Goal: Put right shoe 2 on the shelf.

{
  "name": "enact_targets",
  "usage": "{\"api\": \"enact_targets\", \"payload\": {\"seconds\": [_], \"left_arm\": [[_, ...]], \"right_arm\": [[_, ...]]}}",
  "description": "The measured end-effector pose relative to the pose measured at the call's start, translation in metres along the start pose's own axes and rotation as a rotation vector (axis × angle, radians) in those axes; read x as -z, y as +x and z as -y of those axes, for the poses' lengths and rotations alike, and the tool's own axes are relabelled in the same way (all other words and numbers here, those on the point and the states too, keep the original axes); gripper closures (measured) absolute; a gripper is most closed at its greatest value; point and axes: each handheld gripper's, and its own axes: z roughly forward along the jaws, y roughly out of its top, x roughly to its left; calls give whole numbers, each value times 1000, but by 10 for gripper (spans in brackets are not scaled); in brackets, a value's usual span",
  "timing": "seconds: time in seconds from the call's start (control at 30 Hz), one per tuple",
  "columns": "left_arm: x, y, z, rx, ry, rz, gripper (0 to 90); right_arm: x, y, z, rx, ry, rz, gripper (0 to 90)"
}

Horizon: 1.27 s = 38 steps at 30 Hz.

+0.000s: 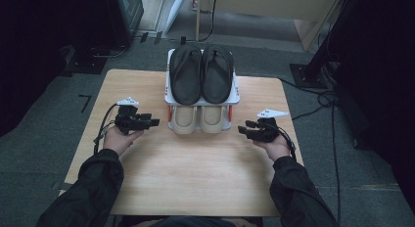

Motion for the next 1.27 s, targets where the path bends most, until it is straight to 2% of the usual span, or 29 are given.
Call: {"api": "enact_targets", "payload": {"seconds": [0.07, 0.17, 0.3, 0.47, 0.77, 1.27], "left_arm": [[-5, -4, 2, -13, 26, -3, 450], [-10, -7, 1, -41, 41, -13, 444], [-12, -5, 1, -31, 21, -7, 440], [-14, -1, 3, -26, 29, -19, 431], [-16, -1, 3, -27, 51, -19, 431], [-17, -1, 3, -24, 53, -9, 434]], "right_arm": [[1, 1, 4, 2, -21, -5, 524], [1, 2, 6, -6, -10, -12, 518], [-5, 2, 10, -3, 10, -19, 516], [-9, 3, 11, 2, 28, -29, 516], [-10, 3, 11, 5, 36, -29, 512], [-9, 1, 10, 3, 23, -21, 512]]}}
